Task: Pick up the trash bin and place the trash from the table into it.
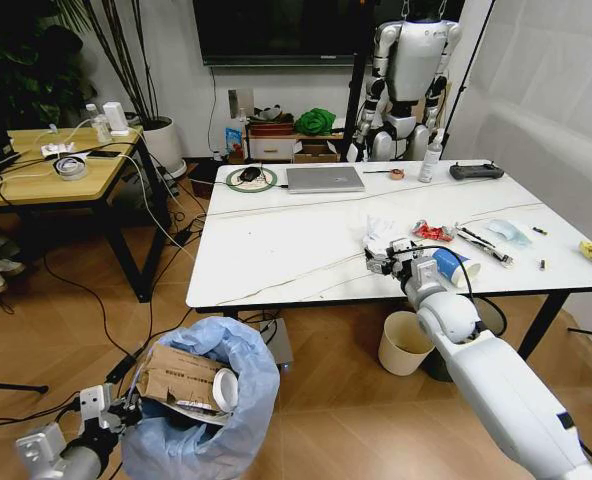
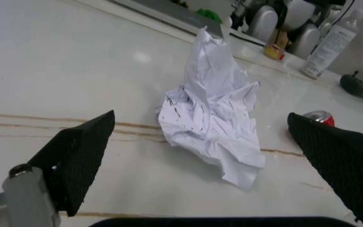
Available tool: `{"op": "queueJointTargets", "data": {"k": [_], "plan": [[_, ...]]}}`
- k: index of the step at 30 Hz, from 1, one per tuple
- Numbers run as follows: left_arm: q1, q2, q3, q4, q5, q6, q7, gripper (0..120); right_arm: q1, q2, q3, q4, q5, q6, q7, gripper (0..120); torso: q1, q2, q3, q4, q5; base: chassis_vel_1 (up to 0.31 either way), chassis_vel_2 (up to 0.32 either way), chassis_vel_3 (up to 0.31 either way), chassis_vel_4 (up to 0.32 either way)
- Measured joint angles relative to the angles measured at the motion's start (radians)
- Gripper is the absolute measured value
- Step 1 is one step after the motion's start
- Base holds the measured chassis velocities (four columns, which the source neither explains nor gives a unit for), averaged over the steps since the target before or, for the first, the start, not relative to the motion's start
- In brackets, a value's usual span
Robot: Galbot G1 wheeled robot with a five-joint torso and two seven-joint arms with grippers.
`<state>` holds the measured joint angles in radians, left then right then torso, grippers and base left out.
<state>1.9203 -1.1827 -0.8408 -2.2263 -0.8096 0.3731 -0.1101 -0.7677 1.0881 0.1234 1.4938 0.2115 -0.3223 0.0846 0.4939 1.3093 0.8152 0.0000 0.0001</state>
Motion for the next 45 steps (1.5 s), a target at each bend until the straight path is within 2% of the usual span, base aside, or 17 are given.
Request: {"op": "queueJointTargets", "data": {"k": [5, 14, 18, 19, 21, 25, 27, 31, 37, 40, 45], "plan": [[0.002, -0.014, -0.002, -0.009, 0.01, 0.0, -0.001, 0, 0.061, 0.043, -0.023, -0.086, -0.118, -0.005, -0.037, 100, 0.0, 0.0, 0.0, 0.0001, -0.0001, 0.0, 0.0, 0.0, 0.0], [0.006, -0.025, -0.002, -0.014, 0.016, -0.002, -0.003, 0, 0.1, 0.058, -0.048, -0.158, -0.176, 0.006, -0.059, 98, 0.0, 0.0, 0.0, -0.0001, -0.0002, 0.0, 0.0, 0.0, 0.0], [0.01, -0.025, -0.005, -0.017, 0.016, -0.002, -0.003, 0, 0.108, 0.068, -0.05, -0.198, -0.192, 0.017, -0.068, 89, 0.0, 0.0, 0.0, -0.0002, -0.0001, 0.0, 0.0, 0.0, 0.0], [0.011, -0.025, -0.006, -0.018, 0.016, -0.002, -0.003, 0, 0.116, 0.075, -0.048, -0.22, -0.202, 0.021, -0.072, 81, 0.0, 0.0, 0.0, 0.0, -0.0001, 0.0, 0.0, 0.0, 0.0], [0.011, -0.025, -0.006, -0.019, 0.016, -0.002, -0.003, 0, 0.12, 0.078, -0.046, -0.231, -0.207, 0.022, -0.072, 77, 0.0, 0.0, 0.0, 0.0001, 0.0, 0.0, 0.0, 0.0, 0.0], [0.011, -0.023, -0.006, -0.019, 0.015, -0.003, -0.003, 0, 0.13, 0.076, -0.04, -0.258, -0.218, 0.025, -0.075, 61, 0.0, 0.0, 0.0, 0.0001, -0.0001, 0.0, 0.0, 0.0, 0.0], [0.011, -0.022, -0.007, -0.019, 0.015, -0.003, -0.003, 0, 0.131, 0.073, -0.039, -0.262, -0.219, 0.025, -0.076, 57, 0.0, 0.0, 0.0, 0.0, -0.0001, 0.0, 0.0, 0.0, 0.0], [0.008, -0.019, -0.007, -0.018, 0.012, -0.003, -0.003, 0, 0.132, 0.067, -0.029, -0.275, -0.219, 0.025, -0.08, 39, 0.0, 0.0, 0.0, -0.0001, -0.0001, 0.0, 0.0, 0.0, 0.0], [0.004, -0.014, -0.007, -0.017, 0.008, -0.003, -0.003, 0, 0.132, 0.062, -0.027, -0.274, -0.214, 0.024, -0.082, 20, 0.0, 0.0, 0.0, -0.0001, -0.0001, 0.0, 0.0, 0.0, 0.0], [0.004, -0.011, -0.008, -0.013, 0.007, -0.003, -0.003, 0, 0.135, 0.067, -0.028, -0.276, -0.209, 0.023, -0.082, 5, 0.0, 0.0, 0.0, 0.0, -0.0001, 0.0, 0.0, 0.0, 0.0], [0.004, -0.01, -0.008, -0.011, 0.005, -0.002, -0.003, 0, 0.136, 0.069, -0.031, -0.274, -0.194, 0.022, -0.084, 0, 0.0, 0.0, 0.0, 0.0, -0.0001, 0.0, 0.0, 0.0, 0.0]]}}
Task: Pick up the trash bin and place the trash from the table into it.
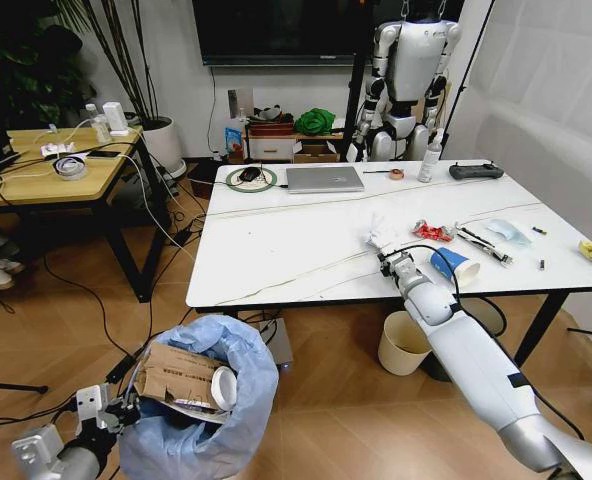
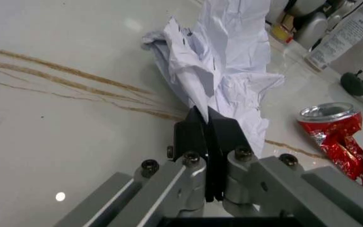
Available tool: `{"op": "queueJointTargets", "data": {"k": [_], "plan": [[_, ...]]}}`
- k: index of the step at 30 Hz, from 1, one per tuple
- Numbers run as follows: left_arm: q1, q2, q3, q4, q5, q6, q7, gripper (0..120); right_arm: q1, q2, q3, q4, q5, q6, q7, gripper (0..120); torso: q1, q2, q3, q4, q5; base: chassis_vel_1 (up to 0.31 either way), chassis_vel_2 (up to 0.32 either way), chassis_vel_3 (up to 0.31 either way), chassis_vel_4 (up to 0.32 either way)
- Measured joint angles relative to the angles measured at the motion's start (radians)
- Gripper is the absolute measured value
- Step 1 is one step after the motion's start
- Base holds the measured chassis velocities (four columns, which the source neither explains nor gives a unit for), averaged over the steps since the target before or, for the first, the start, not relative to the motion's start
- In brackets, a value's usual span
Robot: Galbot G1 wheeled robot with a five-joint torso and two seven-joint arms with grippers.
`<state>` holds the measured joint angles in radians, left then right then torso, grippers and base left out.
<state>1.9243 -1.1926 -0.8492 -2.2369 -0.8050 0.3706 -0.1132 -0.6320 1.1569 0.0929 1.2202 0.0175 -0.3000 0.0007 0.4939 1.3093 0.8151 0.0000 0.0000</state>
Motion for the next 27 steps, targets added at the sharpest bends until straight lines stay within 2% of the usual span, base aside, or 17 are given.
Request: {"op": "queueJointTargets", "data": {"k": [4, 7, 8, 13, 15, 16, 20, 21, 24, 27], "plan": [[-0.001, 0.001, 0.001, 0.001, -0.001, 0.0, 0.0, 0, -0.006, -0.012, 0.0, 0.037, 0.031, 0.01, -0.011, 0, 0.0, 0.0, 0.0, 0.0001, 0.0, 0.0, 0.0, 0.0, 0.0], [-0.002, 0.005, 0.002, 0.001, -0.004, 0.001, -0.001, 0, -0.029, -0.052, -0.003, 0.139, 0.166, 0.046, -0.059, 0, 0.0, 0.0, 0.0, 0.0, 0.0001, 0.0, 0.0, 0.0, 0.0], [-0.002, 0.005, 0.002, 0.001, -0.004, 0.001, -0.001, 0, -0.029, -0.052, -0.003, 0.139, 0.166, 0.046, -0.059, 0, 0.0, 0.0, 0.0, 0.0, 0.0001, 0.0, 0.0, 0.0, 0.0], [-0.003, 0.016, -0.007, -0.007, -0.026, 0.003, -0.013, 0, -0.071, -0.136, -0.06, 0.358, 0.462, 0.121, -0.174, 0, 0.0, 0.0, 0.0, -0.0002, 0.0, 0.0, 0.0, 0.0, 0.0], [-0.006, 0.016, -0.008, -0.013, -0.031, 0.007, -0.016, 0, -0.072, -0.158, -0.106, 0.457, 0.552, 0.12, -0.187, 0, 0.0, 0.0, 0.0, -0.0002, -0.0002, 0.0, 0.0, 0.0, 0.0], [-0.006, 0.016, -0.008, -0.013, -0.031, 0.007, -0.016, 0, -0.072, -0.158, -0.106, 0.457, 0.552, 0.12, -0.187, 0, 0.0, 0.0, 0.0, -0.0002, -0.0002, 0.0, 0.0, 0.0, 0.0], [-0.011, 0.019, -0.005, -0.019, -0.032, 0.014, -0.021, 0, -0.056, -0.186, -0.252, 0.678, 0.747, 0.089, -0.186, 0, 0.0, 0.0, 0.0, 0.0003, -0.0004, 0.0, 0.0, 0.0, 0.0], [-0.011, 0.019, -0.005, -0.019, -0.032, 0.014, -0.021, 0, -0.056, -0.186, -0.252, 0.678, 0.747, 0.089, -0.186, 0, 0.0, 0.0, 0.0, 0.0003, -0.0004, 0.0, 0.0, 0.0, 0.0], [-0.013, 0.022, -0.004, -0.02, -0.032, 0.016, -0.023, 0, -0.05, -0.199, -0.356, 0.79, 0.847, 0.071, -0.173, 0, 0.0, 0.0, 0.0, 0.0002, -0.0003, 0.0, 0.0, 0.0, 0.0], [-0.014, 0.022, -0.004, -0.021, -0.032, 0.018, -0.025, 0, -0.039, -0.224, -0.475, 0.87, 0.886, 0.047, -0.159, 0, 0.0, 0.0, 0.0, 0.0001, -0.0003, 0.0, 0.0, 0.0, 0.0]]}}
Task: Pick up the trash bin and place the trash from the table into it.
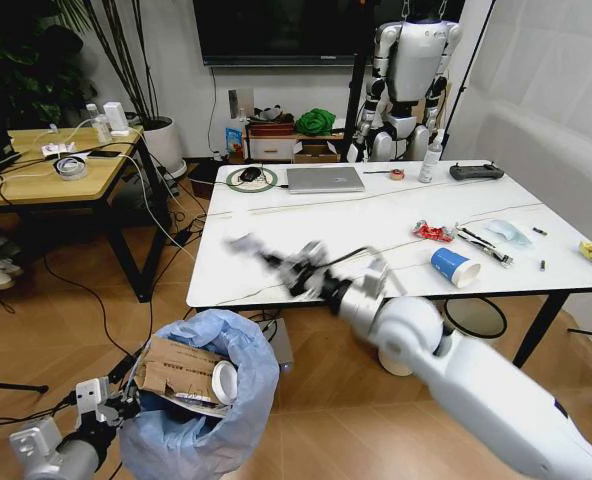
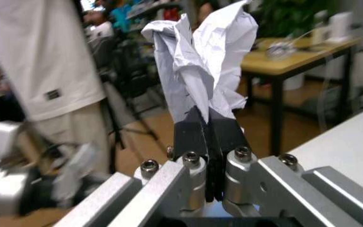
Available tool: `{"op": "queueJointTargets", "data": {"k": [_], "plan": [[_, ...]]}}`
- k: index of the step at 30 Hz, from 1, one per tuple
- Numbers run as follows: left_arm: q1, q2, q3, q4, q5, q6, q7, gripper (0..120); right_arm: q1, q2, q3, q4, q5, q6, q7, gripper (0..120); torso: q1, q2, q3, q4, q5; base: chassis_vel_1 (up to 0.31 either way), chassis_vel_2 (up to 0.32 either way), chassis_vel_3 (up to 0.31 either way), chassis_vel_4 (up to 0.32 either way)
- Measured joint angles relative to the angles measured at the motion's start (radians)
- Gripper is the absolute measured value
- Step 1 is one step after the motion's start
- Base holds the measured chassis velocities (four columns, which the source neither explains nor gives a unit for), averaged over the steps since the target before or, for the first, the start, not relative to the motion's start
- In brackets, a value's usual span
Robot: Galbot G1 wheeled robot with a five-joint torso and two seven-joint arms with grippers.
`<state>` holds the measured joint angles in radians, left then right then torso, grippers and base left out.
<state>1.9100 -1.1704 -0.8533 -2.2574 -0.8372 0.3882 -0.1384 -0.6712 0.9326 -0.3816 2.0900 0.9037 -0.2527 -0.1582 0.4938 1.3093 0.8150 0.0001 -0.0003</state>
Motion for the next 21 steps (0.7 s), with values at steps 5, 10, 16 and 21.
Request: {"op": "queueJointTargets", "data": {"k": [5, 10, 16, 21], "plan": [[-0.004, 0.0, 0.001, 0.001, 0.0, 0.002, -0.002, 0, 0.0, -0.035, -0.129, 0.06, 0.004, -0.038, 0.041, 0, 0.0, 0.0, 0.0, -0.0001, 0.0, 0.0, 0.0, 0.0, 0.0], [-0.009, 0.001, 0.005, 0.003, 0.0, 0.009, -0.011, 0, 0.009, -0.035, -0.238, 0.084, -0.011, -0.11, 0.164, 0, 0.0, 0.0, 0.0, -0.0003, 0.0002, 0.0, 0.0, 0.0, 0.0], [-0.003, -0.007, 0.012, -0.005, 0.011, 0.012, -0.014, 0, 0.044, 0.021, -0.251, 0.058, 0.031, -0.292, 0.313, 0, 0.0, 0.0, 0.0, 0.0, 0.0002, 0.0, 0.0, 0.0, 0.0], [0.002, -0.013, 0.014, -0.01, 0.021, 0.012, -0.014, 0, 0.047, 0.047, -0.248, 0.031, 0.034, -0.369, 0.376, 0, 0.0, 0.0, 0.0, -0.0001, 0.0003, 0.0, 0.0, 0.0, 0.0]]}}
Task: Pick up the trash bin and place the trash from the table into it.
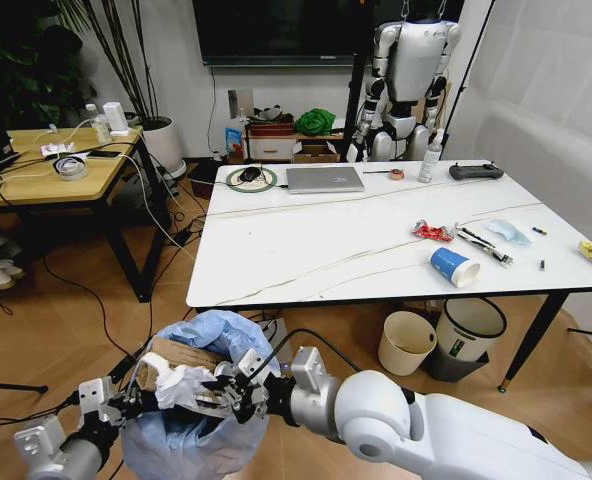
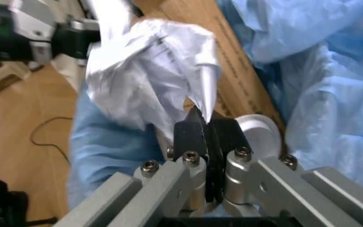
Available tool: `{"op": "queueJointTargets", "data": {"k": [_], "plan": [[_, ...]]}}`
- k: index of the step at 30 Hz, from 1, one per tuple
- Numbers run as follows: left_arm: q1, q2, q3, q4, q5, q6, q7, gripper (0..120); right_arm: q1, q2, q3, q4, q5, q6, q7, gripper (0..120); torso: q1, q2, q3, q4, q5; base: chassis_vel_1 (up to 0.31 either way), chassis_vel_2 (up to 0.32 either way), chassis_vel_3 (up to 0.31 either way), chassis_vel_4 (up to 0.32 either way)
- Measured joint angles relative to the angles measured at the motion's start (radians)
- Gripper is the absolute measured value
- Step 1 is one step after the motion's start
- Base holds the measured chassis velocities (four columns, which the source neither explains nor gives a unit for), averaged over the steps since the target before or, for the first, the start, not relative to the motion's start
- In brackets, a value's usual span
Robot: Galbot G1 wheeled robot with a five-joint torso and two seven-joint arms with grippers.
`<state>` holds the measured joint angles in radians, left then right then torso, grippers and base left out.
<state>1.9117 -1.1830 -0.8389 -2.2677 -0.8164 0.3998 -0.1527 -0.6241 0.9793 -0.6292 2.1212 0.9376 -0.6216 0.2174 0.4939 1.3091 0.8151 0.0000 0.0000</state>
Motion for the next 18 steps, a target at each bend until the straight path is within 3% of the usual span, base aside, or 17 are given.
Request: {"op": "queueJointTargets", "data": {"k": [11, 18], "plan": [[0.001, -0.006, 0.023, -0.014, 0.006, 0.007, -0.011, 0, 0.01, 0.053, -0.009, -0.038, -0.019, -0.026, 0.011, 0, 0.0, 0.0, 0.0, 0.0, 0.0, 0.0, 0.0, 0.0, 0.0], [0.001, -0.005, 0.02, -0.015, -0.006, 0.007, -0.014, 0, 0.013, 0.035, 0.006, -0.029, -0.031, -0.003, -0.052, 23, 0.0, 0.0, 0.0, 0.0001, 0.0, 0.0, 0.0, 0.0, 0.0]]}}
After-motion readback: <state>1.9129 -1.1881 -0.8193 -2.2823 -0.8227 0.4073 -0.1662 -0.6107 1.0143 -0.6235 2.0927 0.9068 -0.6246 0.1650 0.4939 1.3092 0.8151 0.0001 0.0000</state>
